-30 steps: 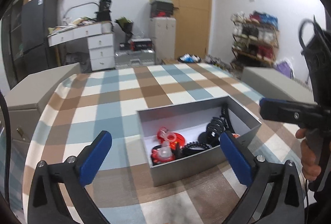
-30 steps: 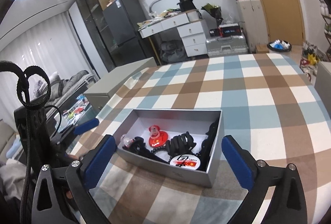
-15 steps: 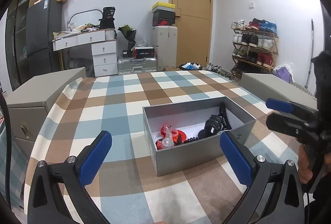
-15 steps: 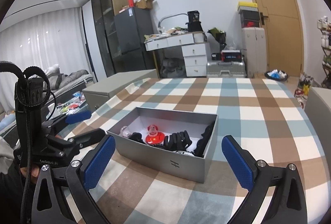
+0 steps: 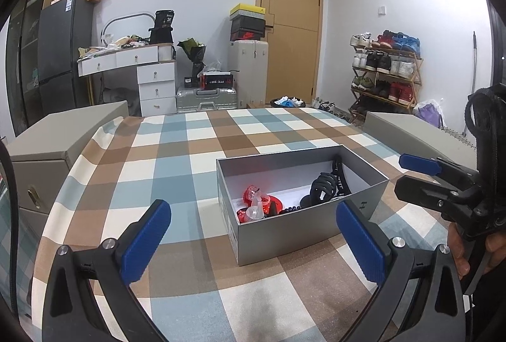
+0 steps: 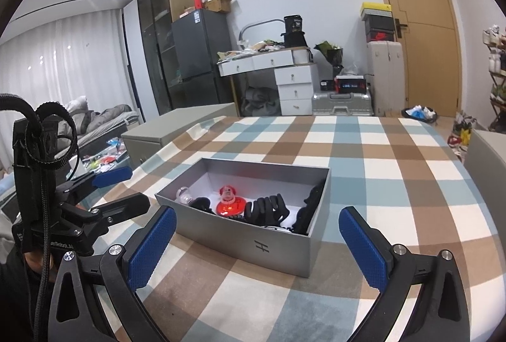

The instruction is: Organize jewelry

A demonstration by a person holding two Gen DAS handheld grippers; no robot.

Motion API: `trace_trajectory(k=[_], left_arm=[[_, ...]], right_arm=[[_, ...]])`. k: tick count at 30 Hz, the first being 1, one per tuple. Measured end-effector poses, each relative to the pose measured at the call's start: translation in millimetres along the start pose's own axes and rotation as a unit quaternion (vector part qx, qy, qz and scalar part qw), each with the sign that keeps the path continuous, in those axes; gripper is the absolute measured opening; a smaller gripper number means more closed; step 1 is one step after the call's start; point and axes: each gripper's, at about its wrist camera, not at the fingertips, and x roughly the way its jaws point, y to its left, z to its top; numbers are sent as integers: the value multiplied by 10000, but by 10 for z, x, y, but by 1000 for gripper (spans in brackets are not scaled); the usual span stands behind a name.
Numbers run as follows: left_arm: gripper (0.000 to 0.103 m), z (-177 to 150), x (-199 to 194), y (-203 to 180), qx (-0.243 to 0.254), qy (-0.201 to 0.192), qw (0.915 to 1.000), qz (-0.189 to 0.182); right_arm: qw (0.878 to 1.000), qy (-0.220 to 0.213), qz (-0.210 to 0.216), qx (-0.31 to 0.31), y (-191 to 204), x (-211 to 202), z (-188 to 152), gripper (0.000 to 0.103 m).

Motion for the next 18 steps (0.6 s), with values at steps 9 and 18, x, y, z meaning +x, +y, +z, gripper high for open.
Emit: trace_trajectory(k=[9, 18], left_arm=[[102, -10, -4, -56, 142, 21, 9999, 17], [102, -6, 3, -47, 108, 53, 9999, 45]], right_arm=[[10000, -14, -20, 57, -17, -7, 0, 103], [10000, -9, -22, 80, -30, -4, -2, 103]])
